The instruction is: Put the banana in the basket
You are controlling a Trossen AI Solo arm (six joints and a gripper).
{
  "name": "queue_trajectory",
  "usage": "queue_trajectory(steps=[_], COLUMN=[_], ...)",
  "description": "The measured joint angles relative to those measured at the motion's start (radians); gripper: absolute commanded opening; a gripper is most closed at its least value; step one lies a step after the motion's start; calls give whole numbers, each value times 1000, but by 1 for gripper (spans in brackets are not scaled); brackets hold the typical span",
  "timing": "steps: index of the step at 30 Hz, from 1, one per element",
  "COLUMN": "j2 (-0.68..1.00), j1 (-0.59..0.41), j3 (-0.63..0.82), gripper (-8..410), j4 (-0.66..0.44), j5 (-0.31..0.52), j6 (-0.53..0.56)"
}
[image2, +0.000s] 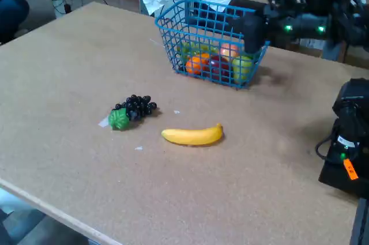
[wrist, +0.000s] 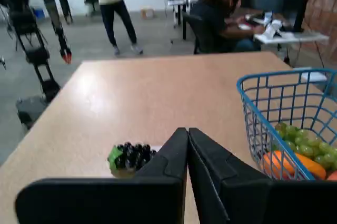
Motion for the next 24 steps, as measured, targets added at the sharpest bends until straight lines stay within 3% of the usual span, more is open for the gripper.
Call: queue_trajectory(steps=[9, 15, 24], j2=[257, 331, 341], j1=[2, 3, 4], j3=[237, 254, 244], gripper=[28, 107, 227], j4=[-221, -246, -289], j5=[-6, -103, -108], j6=[-60, -47, 2])
